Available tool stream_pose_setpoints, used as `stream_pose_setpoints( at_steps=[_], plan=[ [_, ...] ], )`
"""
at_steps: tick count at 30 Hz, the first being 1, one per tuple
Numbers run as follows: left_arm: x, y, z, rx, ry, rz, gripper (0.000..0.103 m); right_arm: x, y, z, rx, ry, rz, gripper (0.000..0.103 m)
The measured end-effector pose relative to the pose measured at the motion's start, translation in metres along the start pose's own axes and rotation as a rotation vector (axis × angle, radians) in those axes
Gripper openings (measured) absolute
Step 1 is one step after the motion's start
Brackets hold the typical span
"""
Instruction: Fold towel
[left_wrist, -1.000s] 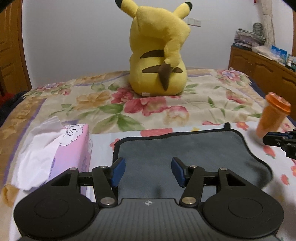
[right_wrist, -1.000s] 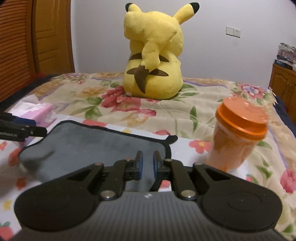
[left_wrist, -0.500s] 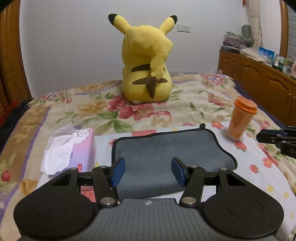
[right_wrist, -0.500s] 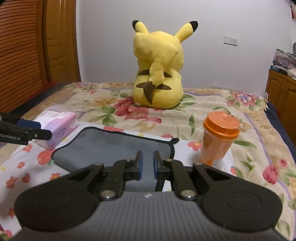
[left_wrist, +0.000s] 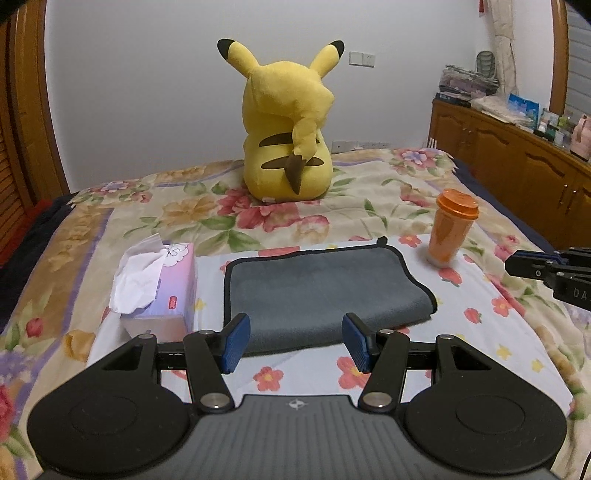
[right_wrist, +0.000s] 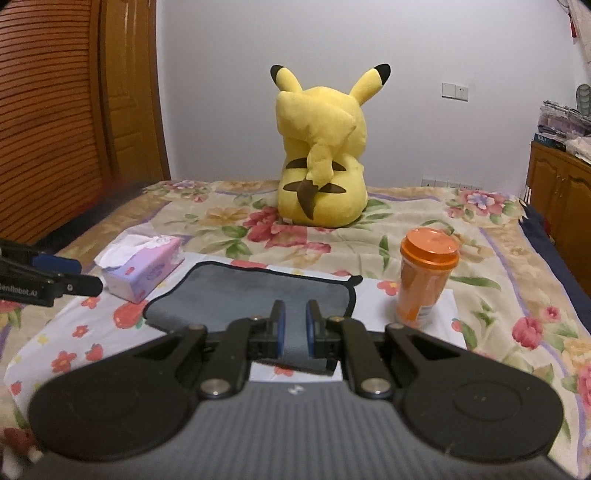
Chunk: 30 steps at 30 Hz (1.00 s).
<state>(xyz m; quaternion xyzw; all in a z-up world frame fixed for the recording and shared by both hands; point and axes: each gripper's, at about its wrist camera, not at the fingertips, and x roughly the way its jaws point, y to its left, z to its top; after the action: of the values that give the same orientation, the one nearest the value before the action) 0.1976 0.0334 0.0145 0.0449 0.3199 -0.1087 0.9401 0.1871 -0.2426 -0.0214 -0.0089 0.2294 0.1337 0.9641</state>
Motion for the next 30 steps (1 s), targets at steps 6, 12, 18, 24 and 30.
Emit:
stream_pose_setpoints(
  at_steps=[6, 12, 18, 24, 30],
  plan=[
    [-0.018, -0.01, -0.004, -0.01, -0.006, -0.006, 0.068, -0.021, 0.004, -0.004, 0.007, -0.001, -0.017, 0.012],
    [-0.039, -0.019, -0.01, -0.009, -0.018, -0.008, 0.073, -0.044, 0.005, -0.004, 0.01, -0.012, -0.028, 0.012],
    [-0.061, -0.022, -0.019, -0.019, -0.03, -0.004, 0.078, -0.06, 0.01, -0.007, 0.014, -0.019, -0.03, 0.012],
    [-0.08, -0.026, -0.028, -0.005, -0.023, -0.003, 0.08, -0.072, 0.014, -0.01, 0.023, -0.024, -0.036, 0.014],
    [-0.102, -0.03, -0.033, 0.006, -0.054, 0.007, 0.09, -0.087, 0.018, -0.015, 0.015, -0.052, -0.055, 0.051]
  ],
)
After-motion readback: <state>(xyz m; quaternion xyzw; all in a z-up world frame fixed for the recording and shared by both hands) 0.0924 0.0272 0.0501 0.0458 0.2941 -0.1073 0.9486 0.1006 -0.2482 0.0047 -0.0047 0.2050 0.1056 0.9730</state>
